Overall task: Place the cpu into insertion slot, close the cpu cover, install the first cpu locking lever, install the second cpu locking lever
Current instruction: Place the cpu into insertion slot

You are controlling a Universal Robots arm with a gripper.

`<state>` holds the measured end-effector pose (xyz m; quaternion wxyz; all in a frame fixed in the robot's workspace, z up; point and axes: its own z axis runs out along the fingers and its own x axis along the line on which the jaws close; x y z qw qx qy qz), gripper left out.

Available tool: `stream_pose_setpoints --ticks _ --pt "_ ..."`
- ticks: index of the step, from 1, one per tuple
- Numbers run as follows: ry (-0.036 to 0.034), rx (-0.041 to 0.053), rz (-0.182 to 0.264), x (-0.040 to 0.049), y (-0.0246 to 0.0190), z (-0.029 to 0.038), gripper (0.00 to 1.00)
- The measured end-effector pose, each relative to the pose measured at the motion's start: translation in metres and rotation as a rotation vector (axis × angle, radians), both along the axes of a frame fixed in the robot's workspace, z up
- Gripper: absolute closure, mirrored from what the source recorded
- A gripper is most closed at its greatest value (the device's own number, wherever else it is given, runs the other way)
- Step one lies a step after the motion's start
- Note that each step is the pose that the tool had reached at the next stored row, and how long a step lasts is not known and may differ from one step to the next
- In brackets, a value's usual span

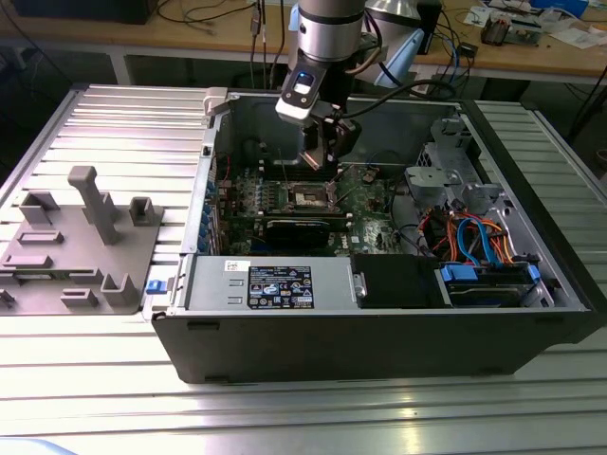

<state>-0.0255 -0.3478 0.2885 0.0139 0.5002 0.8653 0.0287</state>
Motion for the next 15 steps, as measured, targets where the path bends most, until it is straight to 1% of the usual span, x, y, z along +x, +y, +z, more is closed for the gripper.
stream_pose_setpoints --ticks 15 --pt "0.0 -0.0002 -0.041 0.0 0.0 -0.0003 0.46"
